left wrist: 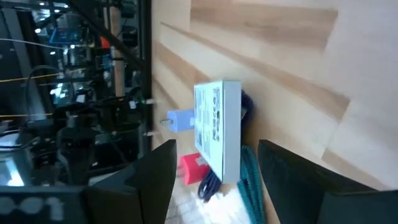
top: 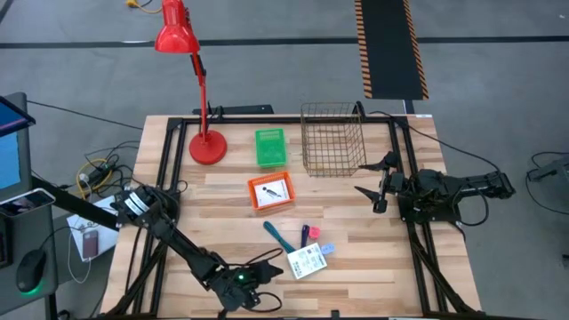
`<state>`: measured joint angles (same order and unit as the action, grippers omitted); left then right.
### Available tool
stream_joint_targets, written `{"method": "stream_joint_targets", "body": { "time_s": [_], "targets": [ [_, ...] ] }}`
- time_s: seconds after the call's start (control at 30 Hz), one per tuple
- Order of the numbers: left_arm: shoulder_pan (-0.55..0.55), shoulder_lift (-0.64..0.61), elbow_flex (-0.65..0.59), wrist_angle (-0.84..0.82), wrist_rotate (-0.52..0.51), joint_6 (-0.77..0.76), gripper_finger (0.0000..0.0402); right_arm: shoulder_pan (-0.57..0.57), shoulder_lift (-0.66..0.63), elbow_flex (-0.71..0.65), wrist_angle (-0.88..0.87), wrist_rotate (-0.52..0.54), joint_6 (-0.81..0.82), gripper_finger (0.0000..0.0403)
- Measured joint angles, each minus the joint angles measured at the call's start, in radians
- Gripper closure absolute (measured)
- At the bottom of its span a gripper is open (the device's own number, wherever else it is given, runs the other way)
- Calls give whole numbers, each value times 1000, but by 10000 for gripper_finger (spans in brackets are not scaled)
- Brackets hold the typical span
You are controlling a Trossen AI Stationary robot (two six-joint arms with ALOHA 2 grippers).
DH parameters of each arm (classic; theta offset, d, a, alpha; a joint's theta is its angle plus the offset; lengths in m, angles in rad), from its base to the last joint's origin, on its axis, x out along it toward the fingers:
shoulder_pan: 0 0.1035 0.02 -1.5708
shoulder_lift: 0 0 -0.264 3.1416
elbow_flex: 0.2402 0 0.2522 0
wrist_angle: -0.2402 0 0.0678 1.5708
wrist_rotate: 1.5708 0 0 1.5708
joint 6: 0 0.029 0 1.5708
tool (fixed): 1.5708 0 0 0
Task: Pick and place items into bin
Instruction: Put the white box into the orange bin
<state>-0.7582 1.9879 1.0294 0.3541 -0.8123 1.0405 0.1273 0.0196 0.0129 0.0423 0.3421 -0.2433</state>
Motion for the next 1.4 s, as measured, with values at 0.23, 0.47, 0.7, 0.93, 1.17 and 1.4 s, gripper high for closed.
{"method": "stream_joint_targets", "body": {
  "time_s": [0.23,0.47,0.7,0.93,1.17,1.4],
  "targets": [
    [1,110,23,78,-31,36,184,0,0,0,0,0,0,85],
    [0,137,21,199,-79,105,184,0,0,0,0,0,0,85],
    [3,136,21,166,-67,72,184,0,0,0,0,0,0,85],
    [9,136,21,154,-35,58,184,0,0,0,0,0,0,85],
    [24,137,20,153,-18,53,184,0,0,0,0,0,0,85],
    [49,137,20,153,22,46,184,0,0,0,0,0,0,85]
  ]
}}
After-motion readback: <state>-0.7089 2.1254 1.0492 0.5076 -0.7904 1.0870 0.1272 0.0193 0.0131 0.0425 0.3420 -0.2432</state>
